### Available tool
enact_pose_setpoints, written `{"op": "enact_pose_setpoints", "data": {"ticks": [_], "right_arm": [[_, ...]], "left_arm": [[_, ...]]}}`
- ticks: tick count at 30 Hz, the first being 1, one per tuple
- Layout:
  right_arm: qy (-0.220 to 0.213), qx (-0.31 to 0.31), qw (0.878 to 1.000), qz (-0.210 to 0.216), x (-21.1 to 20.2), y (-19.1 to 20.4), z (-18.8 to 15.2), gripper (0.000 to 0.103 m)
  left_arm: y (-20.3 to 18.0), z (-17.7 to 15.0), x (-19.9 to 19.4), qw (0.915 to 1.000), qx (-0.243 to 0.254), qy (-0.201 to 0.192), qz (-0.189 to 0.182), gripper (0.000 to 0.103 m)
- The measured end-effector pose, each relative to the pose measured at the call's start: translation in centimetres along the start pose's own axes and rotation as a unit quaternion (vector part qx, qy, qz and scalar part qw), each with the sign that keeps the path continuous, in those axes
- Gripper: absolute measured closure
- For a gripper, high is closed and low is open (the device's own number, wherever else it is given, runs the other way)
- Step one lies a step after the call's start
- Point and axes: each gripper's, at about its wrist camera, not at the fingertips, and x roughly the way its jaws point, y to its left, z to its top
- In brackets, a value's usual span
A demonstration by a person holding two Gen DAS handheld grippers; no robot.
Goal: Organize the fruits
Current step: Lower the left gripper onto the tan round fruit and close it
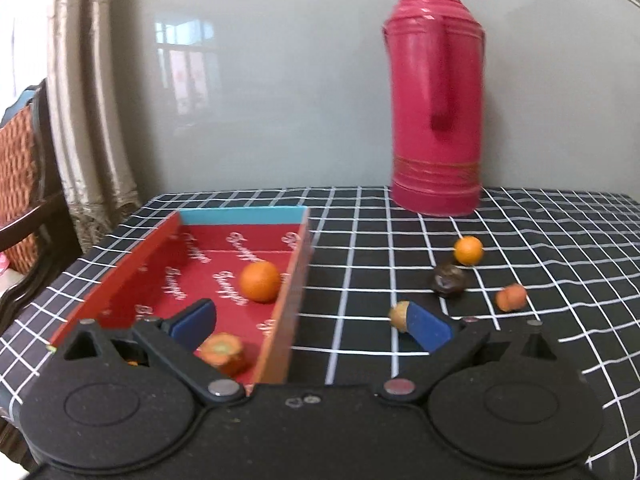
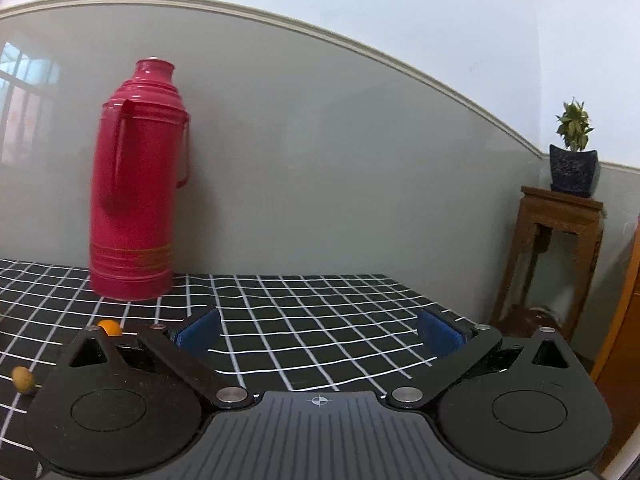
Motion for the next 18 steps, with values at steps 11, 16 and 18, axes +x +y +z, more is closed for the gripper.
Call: {"op": "enact_pose_setpoints", "data": {"ticks": [11,16,18], "right_arm": [[0.005,-0.009,1.000,-0.007,0.7,-2.1,-0.5,0.000],[0.011,-0.002,1.000,-0.002,1.0,-2.9,-0.4,0.000],[0.012,0.000,1.000,0.001,1.1,-3.0,-0.3,0.000]], "left_arm": [[-3.5,-0.3,2.4,0.9994,0.030,0.010,-0.013,0.008],[-4.6,-0.4,2.9,0.9989,0.044,0.006,-0.013,0.010],[-4.9,-0.5,3.0,0.9986,0.051,0.003,-0.013,0.011]]}}
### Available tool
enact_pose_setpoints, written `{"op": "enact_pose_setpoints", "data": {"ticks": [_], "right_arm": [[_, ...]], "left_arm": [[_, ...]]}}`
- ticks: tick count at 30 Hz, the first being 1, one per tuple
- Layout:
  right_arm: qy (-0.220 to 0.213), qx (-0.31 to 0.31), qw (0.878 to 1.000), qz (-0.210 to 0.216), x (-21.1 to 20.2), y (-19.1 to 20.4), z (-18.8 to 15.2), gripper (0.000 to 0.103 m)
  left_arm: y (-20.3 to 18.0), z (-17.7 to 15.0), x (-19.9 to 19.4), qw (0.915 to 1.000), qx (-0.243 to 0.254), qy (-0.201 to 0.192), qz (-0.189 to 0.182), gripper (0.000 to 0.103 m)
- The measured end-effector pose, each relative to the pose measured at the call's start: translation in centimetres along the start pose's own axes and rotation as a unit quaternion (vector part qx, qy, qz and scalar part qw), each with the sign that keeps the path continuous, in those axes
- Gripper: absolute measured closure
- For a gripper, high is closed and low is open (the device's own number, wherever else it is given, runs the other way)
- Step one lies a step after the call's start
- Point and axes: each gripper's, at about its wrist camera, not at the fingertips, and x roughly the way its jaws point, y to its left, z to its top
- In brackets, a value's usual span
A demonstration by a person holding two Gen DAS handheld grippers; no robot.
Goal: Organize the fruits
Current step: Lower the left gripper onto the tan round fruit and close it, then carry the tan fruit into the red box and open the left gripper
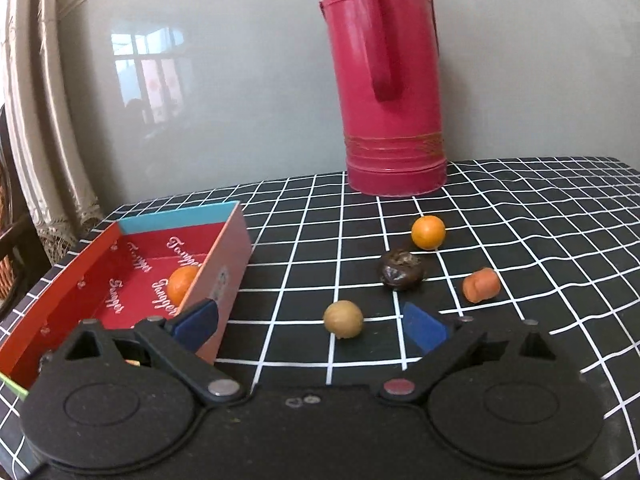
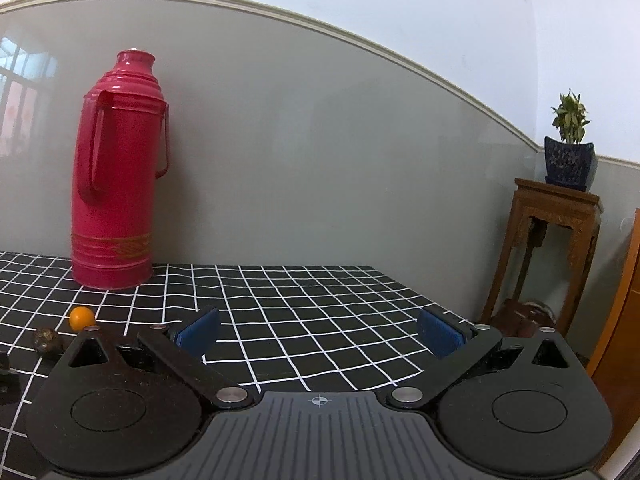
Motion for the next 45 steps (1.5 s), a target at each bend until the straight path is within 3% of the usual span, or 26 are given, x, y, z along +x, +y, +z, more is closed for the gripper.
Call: {"op": "enact_pose_setpoints", "data": {"ticks": [5,10,12,17,20,24,31,35,39,45], "right_arm": [[0.003,0.003,1.000,0.012,0.0,0.2,0.2,0.000],[0.008,-0.001,0.999,0.031,0.2,0.5,0.3,0.000],[0.010,-0.002,0.999,0.037,0.2,0.7,0.2,0.000],[0.009,-0.011,0.999,0.040,0.3,1.2,0.1,0.000],[0.011,-0.014,0.999,0.041,0.4,1.3,0.0,0.000],[0.013,-0.014,0.999,0.041,0.5,1.4,-0.1,0.000],[0.013,-0.015,0.999,0.048,0.6,1.6,-0.1,0.000],[0.014,-0.012,0.998,0.055,0.5,1.9,0.0,0.000],[0.015,-0.008,0.997,0.069,0.2,2.5,0.1,0.000],[0.016,-0.013,0.995,0.096,-0.2,4.2,0.2,0.000]], "left_arm": [[-0.9,0.0,0.7,0.9998,0.022,0.002,0.000,0.026],[-1.4,-0.1,1.7,0.9996,0.026,0.013,-0.002,0.027],[-1.4,0.0,2.1,0.9995,0.023,0.020,-0.006,0.035],[-1.6,0.0,3.4,0.9981,0.015,0.049,-0.033,0.076],[-1.5,0.0,3.5,0.9979,0.011,0.051,-0.039,0.088],[-1.2,-0.1,3.1,0.9984,0.005,0.042,-0.038,0.088],[-1.0,0.2,0.5,0.9990,0.022,-0.036,0.015,0.088],[0.7,0.7,-0.4,0.9974,0.003,-0.056,0.046,0.088],[3.6,1.1,-0.7,0.9953,-0.031,-0.051,0.076,0.088],[8.4,1.1,0.0,0.9903,-0.084,-0.009,0.110,0.088]]}}
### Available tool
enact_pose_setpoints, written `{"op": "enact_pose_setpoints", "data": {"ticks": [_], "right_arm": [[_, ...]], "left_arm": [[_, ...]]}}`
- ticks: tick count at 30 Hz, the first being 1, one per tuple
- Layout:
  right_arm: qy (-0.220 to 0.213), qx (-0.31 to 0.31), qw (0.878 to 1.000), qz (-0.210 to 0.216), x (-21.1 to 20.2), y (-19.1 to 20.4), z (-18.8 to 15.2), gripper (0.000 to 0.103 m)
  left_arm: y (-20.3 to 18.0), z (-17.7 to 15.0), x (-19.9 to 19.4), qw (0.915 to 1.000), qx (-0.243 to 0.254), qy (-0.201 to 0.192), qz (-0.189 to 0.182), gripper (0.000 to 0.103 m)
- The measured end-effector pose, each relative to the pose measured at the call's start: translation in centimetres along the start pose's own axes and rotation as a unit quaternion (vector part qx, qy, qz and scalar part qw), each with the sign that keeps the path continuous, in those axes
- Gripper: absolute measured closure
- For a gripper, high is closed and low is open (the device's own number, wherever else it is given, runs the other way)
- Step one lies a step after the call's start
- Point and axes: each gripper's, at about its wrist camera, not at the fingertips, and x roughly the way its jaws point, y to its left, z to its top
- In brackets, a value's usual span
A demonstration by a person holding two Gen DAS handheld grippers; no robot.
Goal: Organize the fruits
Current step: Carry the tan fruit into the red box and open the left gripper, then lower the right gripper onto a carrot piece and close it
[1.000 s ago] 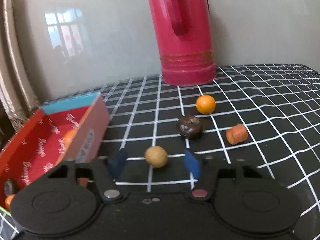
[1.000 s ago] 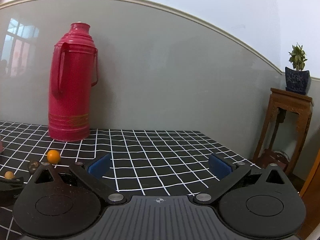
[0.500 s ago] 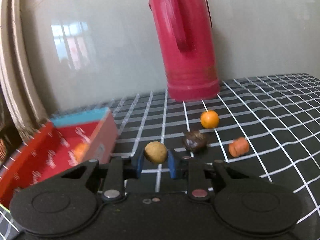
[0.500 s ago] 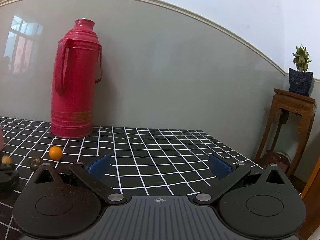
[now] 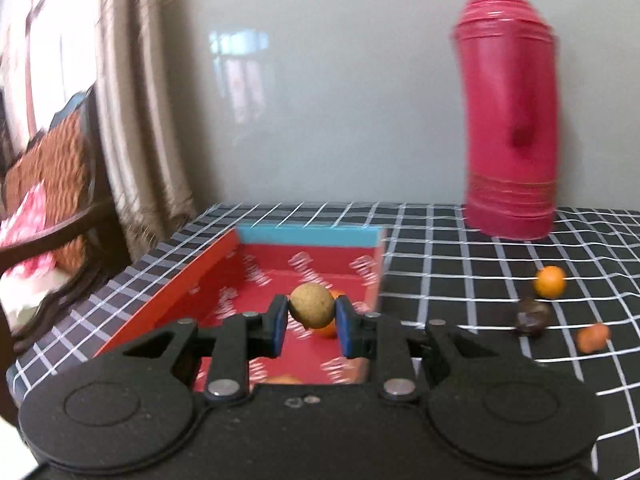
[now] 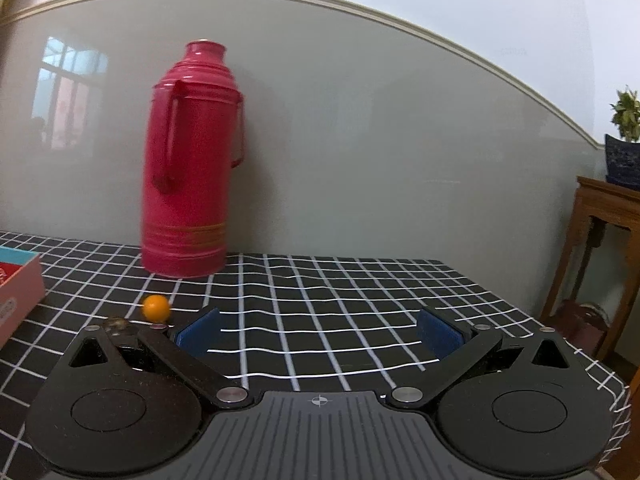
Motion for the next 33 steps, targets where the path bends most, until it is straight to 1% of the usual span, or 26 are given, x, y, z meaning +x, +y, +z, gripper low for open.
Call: {"op": "enact_pose_setpoints", "data": {"ticks": [3,7,9,10,13,15,18,20,21,22,23,24,25,26,28,29,33], "right_arm": [[0.006,-0.001,1.000,0.015,0.0,0.8,-0.1,0.000],[0.019,0.006,0.999,0.037,0.4,1.7,-0.1,0.000],[0.030,0.009,0.998,0.053,0.8,2.1,-0.1,0.000],[0.036,0.011,0.997,0.061,1.1,2.4,-0.1,0.000],[0.062,0.013,0.994,0.086,2.1,3.2,-0.3,0.000],[0.080,0.016,0.992,0.100,2.8,3.7,-0.4,0.000],[0.093,0.028,0.988,0.122,3.4,4.4,-0.6,0.000],[0.106,0.038,0.984,0.135,4.0,4.8,-0.7,0.000],[0.114,0.043,0.983,0.140,4.4,4.9,-0.8,0.000],[0.121,0.046,0.981,0.145,4.7,5.1,-0.8,0.000],[0.129,0.049,0.979,0.148,5.2,5.2,-0.9,0.000],[0.135,0.051,0.978,0.150,5.6,5.4,-0.9,0.000],[0.141,0.053,0.977,0.151,6.0,5.5,-0.9,0.000],[0.144,0.057,0.976,0.152,6.2,5.6,-1.0,0.000],[0.148,0.064,0.975,0.155,6.7,5.7,-0.9,0.000],[0.148,0.064,0.975,0.156,6.9,5.8,-0.9,0.000],[0.143,0.043,0.977,0.149,7.9,6.8,-0.8,0.000]], "left_arm": [[2.1,0.2,1.0,0.9991,-0.025,0.036,0.005,0.088],[4.4,0.1,1.6,0.9963,-0.047,0.070,0.014,0.086],[5.3,-0.1,1.6,0.9950,-0.055,0.082,0.016,0.082],[5.7,-0.1,1.6,0.9943,-0.058,0.088,0.016,0.077],[6.9,-0.2,1.7,0.9927,-0.070,0.098,0.010,0.073],[7.7,-0.1,1.4,0.9926,-0.075,0.095,0.008,0.069],[9.3,0.0,1.0,0.9932,-0.080,0.085,0.010,0.063],[10.1,0.1,0.7,0.9935,-0.081,0.079,0.018,0.052],[10.5,0.1,0.5,0.9937,-0.082,0.075,0.019,0.053],[11.1,0.1,0.4,0.9936,-0.086,0.073,0.005,0.052],[11.5,0.1,0.2,0.9938,-0.086,0.070,0.002,0.047],[11.8,0.1,-0.2,0.9948,-0.080,0.061,0.018,0.041],[12.0,0.0,-0.4,0.9953,-0.074,0.052,0.033,0.031],[12.4,0.0,-0.8,0.9956,-0.073,0.043,0.041,0.028],[13.5,0.0,-1.3,0.9957,-0.078,0.030,0.040,0.027],[13.9,0.0,-1.5,0.9956,-0.079,0.027,0.042,0.025],[15.5,-0.2,-1.3,0.9940,-0.087,0.033,0.058,0.024]]}}
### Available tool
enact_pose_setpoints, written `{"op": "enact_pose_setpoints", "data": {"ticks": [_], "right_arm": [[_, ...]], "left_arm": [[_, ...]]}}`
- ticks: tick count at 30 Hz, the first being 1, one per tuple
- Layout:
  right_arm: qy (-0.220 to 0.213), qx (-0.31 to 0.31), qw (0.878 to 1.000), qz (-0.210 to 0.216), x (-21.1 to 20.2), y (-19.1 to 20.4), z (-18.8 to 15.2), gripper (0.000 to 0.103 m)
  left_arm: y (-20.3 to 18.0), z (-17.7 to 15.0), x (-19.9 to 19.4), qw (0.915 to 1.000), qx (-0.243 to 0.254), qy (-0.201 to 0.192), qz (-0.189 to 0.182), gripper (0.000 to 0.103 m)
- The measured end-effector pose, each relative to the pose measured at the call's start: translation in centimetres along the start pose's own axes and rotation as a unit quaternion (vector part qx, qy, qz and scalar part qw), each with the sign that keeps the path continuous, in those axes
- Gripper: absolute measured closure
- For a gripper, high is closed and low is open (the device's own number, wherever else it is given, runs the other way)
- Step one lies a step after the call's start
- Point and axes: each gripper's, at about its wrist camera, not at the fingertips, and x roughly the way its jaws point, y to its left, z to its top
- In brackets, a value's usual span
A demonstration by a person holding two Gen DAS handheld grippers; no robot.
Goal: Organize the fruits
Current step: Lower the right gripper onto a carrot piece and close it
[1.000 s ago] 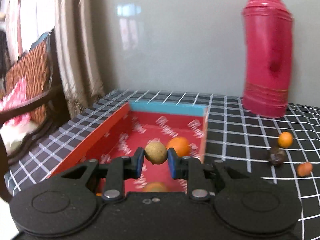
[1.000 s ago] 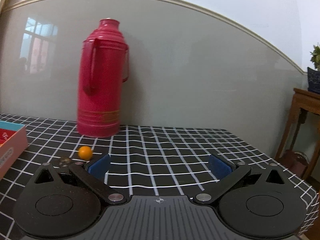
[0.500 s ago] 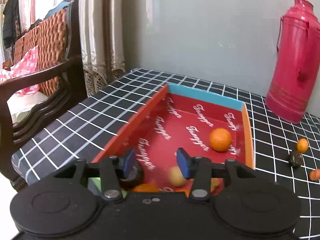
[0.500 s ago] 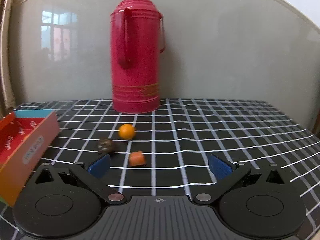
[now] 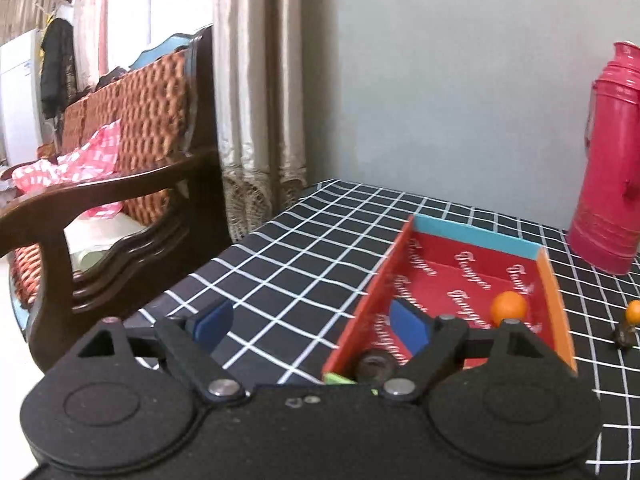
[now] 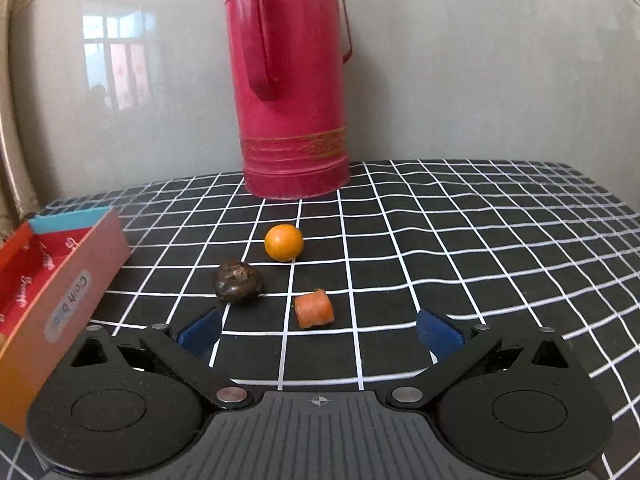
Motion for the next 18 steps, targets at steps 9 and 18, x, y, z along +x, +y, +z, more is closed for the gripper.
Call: {"op": "enact_pose_setpoints", "data": {"ticks": [9,18], "right_arm": [[0.041,-0.003,0.999,-0.015,3.1,-0.2,0.5,0.050],[0.033,-0.016,0.999,-0.012,3.8,-0.1,0.3,0.080]], "left_arm": [[3.6,0.5,0.4,0.9992,-0.029,0.006,0.027,0.022],[4.8,0.4,0.6,0.9984,-0.034,0.011,0.043,0.020]]}}
